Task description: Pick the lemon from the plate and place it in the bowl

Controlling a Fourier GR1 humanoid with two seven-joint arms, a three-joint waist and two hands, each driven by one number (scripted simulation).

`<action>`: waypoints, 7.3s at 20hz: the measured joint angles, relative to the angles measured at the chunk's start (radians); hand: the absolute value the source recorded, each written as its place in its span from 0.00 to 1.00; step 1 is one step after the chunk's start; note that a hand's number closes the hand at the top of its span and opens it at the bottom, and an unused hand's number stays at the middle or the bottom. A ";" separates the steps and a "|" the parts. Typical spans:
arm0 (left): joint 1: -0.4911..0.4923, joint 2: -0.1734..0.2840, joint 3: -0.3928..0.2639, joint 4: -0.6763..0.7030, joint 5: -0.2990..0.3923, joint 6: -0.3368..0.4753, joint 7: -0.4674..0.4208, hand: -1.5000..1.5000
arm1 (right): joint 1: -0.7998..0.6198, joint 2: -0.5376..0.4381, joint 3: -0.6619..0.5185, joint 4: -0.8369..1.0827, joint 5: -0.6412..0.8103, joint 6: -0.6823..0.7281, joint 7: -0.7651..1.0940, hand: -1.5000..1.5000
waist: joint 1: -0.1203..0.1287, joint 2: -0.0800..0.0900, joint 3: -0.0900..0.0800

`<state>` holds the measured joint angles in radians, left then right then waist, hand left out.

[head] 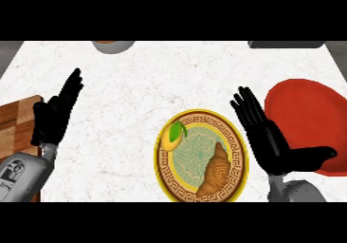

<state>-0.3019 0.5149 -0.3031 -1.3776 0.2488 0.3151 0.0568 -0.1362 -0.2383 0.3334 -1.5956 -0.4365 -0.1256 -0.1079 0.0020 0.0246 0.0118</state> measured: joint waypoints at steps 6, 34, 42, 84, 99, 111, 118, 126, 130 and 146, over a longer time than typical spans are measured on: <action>0.023 0.026 0.053 -0.013 0.003 0.032 0.006 0.50 | -0.082 -0.060 0.011 -0.108 0.317 -0.235 -0.044 1.00 | -0.007 -0.043 -0.017; 0.137 0.049 0.134 -0.106 0.059 0.036 -0.008 0.50 | 0.489 0.225 0.188 -0.141 1.633 -0.716 0.536 0.00 | -0.028 -0.028 -0.026; 0.135 0.041 0.120 -0.126 0.055 0.025 -0.005 0.50 | 0.421 0.236 0.259 -0.256 1.816 -0.278 0.901 0.00 | 0.004 -0.020 -0.022; 0.109 -0.019 0.160 -0.092 0.000 -0.019 0.008 0.50 | -0.350 0.218 0.393 0.282 1.362 0.098 1.337 0.00 | 0.019 -0.023 -0.012; 0.117 -0.031 0.189 -0.108 -0.016 -0.058 0.017 0.50 | -0.481 0.221 0.429 0.511 1.192 -0.045 1.267 1.00 | 0.028 -0.023 -0.013; 0.140 -0.057 0.206 -0.133 -0.054 -0.043 0.039 0.50 | -0.468 0.184 0.505 0.502 1.245 -0.117 1.167 1.00 | 0.002 -0.032 -0.012; 0.163 -0.048 0.225 -0.129 -0.047 -0.047 0.034 0.50 | -0.305 -0.013 0.737 0.226 1.200 -0.038 0.791 1.00 | -0.024 -0.041 -0.011; 0.200 -0.035 0.260 -0.123 -0.043 -0.045 0.017 0.50 | -0.226 -0.419 0.651 -0.285 1.209 -0.114 0.663 1.00 | -0.067 -0.048 -0.012; 0.207 -0.034 0.270 -0.130 -0.040 -0.046 0.017 0.50 | -0.155 -0.581 0.511 -0.524 1.125 -0.174 0.656 1.00 | -0.073 -0.044 -0.012; 0.177 -0.069 0.255 -0.164 -0.068 -0.077 0.041 0.50 | 0.094 -0.827 -0.113 -0.406 0.498 -0.153 0.218 1.00 | -0.008 -0.024 -0.010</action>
<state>-0.1254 0.4455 -0.0481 -1.5421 0.1804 0.2382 0.0975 -0.0421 -1.0651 0.2201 -2.0018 0.0613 -0.2785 0.1103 -0.0063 0.0010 0.0015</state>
